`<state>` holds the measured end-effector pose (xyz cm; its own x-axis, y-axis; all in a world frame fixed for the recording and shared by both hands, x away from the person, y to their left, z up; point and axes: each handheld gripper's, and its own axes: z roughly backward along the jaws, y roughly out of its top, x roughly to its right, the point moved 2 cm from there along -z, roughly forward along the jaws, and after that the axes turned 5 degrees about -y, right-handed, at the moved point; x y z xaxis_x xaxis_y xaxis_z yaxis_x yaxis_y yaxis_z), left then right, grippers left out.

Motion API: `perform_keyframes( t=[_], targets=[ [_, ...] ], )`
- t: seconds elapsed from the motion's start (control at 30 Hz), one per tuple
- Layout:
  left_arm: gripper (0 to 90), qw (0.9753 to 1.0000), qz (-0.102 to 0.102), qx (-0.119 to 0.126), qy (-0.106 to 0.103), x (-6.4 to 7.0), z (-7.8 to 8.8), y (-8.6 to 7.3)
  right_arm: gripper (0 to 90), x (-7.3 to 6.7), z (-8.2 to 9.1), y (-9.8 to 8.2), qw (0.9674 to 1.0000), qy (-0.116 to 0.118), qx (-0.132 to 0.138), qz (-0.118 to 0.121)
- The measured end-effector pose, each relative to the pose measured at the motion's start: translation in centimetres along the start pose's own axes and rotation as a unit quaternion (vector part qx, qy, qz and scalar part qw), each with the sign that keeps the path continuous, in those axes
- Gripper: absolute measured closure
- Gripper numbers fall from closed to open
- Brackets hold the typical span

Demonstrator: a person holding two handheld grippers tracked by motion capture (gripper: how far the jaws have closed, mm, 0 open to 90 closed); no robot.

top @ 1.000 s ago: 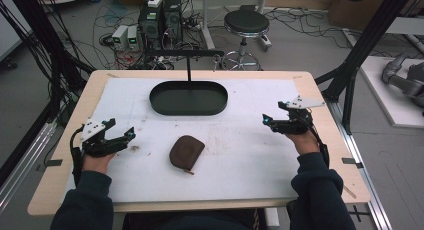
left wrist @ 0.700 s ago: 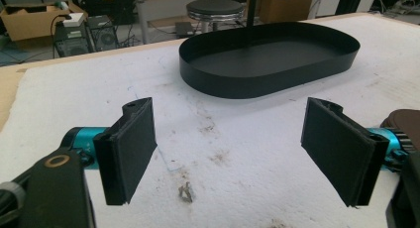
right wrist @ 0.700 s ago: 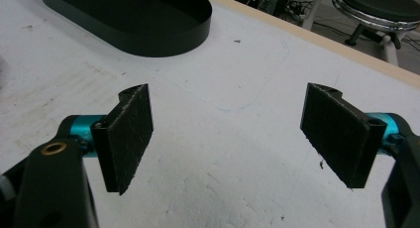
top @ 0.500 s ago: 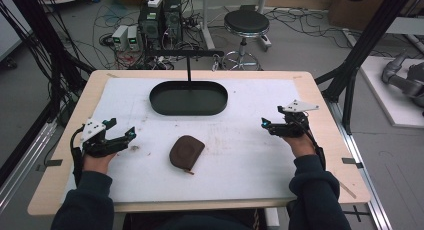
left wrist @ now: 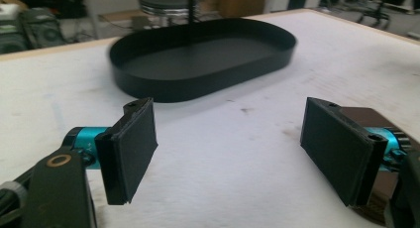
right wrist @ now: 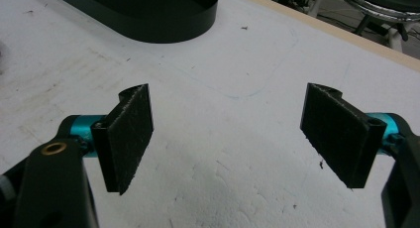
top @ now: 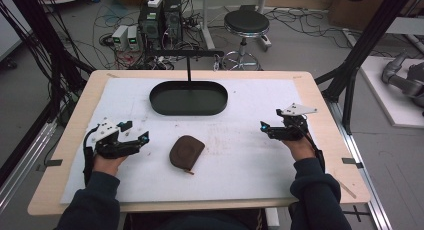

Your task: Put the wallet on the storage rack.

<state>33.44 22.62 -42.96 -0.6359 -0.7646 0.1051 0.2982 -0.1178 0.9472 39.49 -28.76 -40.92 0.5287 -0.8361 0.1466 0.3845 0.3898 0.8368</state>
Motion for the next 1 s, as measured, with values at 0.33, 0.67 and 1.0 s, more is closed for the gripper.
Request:
perform_keyframes(
  t=[0.33, 0.67, 1.0],
  targets=[
    [21.8, 0.9979, 0.02, -0.037, -0.049, 2.8, -1.9, -0.7, 20.9, -0.8, 0.4, -0.6, 0.9999, 0.011, -0.011, 0.002],
    [20.4, 0.9923, 0.046, -0.091, -0.07, 5.7, -4.1, -1.4, 21.0, -1.1, 1.1, -0.6, 0.9997, 0.022, 0.002, 0.011],
    [18.0, 0.9818, 0.082, -0.151, -0.081, 6.2, -6.1, -2.1, 21.2, -0.9, 0.7, -0.7, 0.9997, 0.022, -0.004, 0.013]
  ],
)
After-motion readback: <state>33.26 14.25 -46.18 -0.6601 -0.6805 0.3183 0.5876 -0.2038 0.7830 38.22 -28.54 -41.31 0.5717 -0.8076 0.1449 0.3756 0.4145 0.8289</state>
